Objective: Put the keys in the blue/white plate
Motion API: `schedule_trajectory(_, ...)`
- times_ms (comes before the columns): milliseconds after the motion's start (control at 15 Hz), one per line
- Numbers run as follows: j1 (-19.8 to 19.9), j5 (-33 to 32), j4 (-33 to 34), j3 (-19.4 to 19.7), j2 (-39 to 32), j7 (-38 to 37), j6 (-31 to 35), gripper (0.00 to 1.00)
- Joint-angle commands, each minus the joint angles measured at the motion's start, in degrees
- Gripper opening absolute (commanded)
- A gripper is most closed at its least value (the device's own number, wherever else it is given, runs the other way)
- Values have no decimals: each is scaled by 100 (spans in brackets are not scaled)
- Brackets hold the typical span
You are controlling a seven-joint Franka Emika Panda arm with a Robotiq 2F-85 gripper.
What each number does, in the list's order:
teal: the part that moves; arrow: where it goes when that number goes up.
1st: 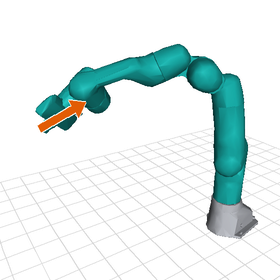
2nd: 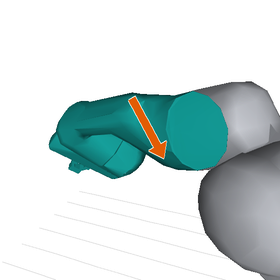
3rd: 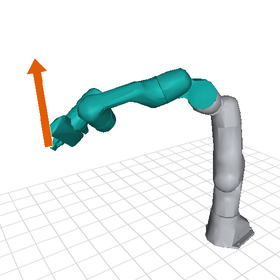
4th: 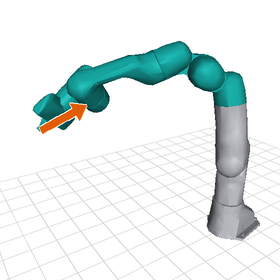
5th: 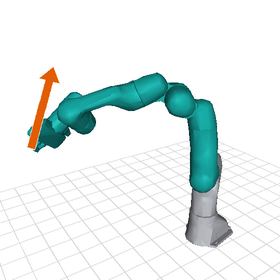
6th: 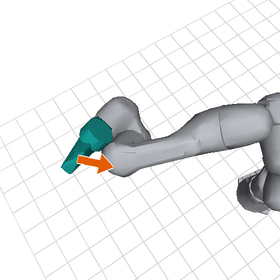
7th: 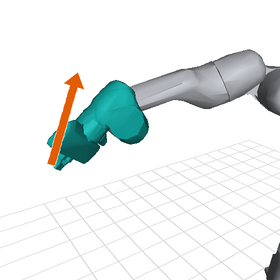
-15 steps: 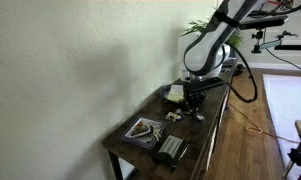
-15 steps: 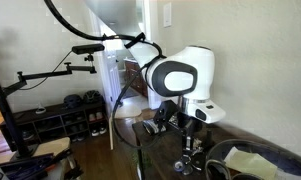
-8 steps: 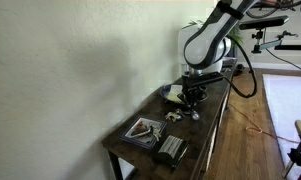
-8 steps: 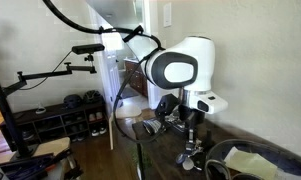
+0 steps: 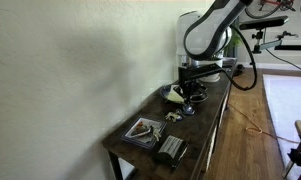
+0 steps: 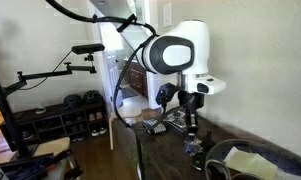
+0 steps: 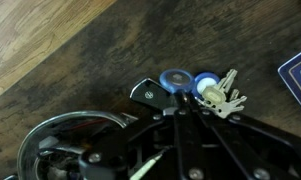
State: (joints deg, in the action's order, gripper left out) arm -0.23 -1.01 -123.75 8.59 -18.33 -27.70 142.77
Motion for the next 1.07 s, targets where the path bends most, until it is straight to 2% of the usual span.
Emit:
schedule_trajectory(0, -189, -251, -58, 9, 217, -79, -168, 3)
schedule_trajectory(733, -649, -771, 625, -102, -146, -159, -279, 3)
schedule_trajectory(1000, -774, -768, 1027, -201, -422, -114, -369, 3)
